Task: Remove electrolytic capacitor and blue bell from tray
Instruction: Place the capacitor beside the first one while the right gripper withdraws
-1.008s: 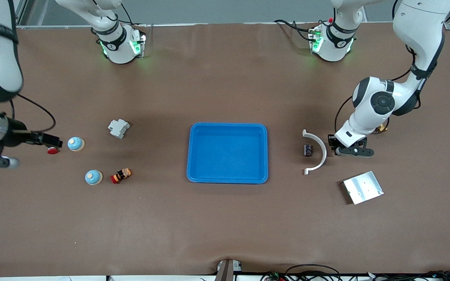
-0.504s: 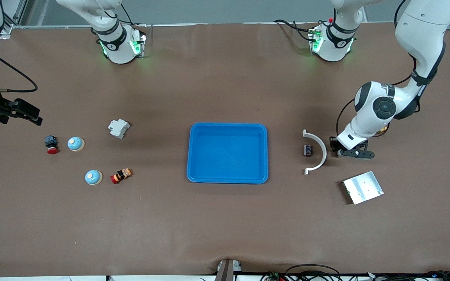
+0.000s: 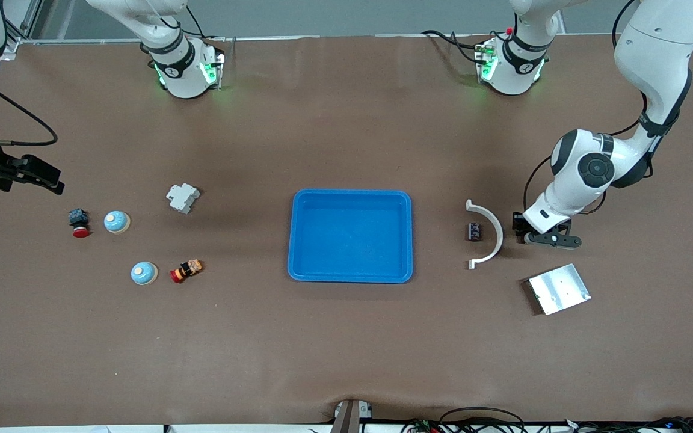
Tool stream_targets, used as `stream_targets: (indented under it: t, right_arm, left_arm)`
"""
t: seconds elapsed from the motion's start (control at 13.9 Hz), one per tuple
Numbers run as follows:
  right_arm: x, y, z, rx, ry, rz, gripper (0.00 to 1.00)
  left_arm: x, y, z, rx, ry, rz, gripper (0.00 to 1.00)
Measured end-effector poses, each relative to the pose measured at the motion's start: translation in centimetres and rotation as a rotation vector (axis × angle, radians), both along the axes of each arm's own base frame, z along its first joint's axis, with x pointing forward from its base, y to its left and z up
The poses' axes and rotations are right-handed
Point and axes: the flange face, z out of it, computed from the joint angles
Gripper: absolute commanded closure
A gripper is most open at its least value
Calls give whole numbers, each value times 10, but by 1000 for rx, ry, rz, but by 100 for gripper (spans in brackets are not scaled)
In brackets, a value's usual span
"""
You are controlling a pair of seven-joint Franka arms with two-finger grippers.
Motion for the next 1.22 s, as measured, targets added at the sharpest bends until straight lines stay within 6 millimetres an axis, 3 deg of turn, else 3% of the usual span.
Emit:
stream_targets:
  t: [0.72, 0.94, 1.22]
  right_arm:
    - [-1, -7, -1, 1, 11, -13, 0]
    - [-2, -10, -1, 1, 14, -19, 0]
    - [-2, -18, 1, 1, 12, -32, 0]
  left_arm:
    - [10, -7, 13, -9, -34, 74, 0]
    - [23, -19, 35, 16, -23, 78, 0]
    - [46, -46, 79, 53, -12, 67, 0]
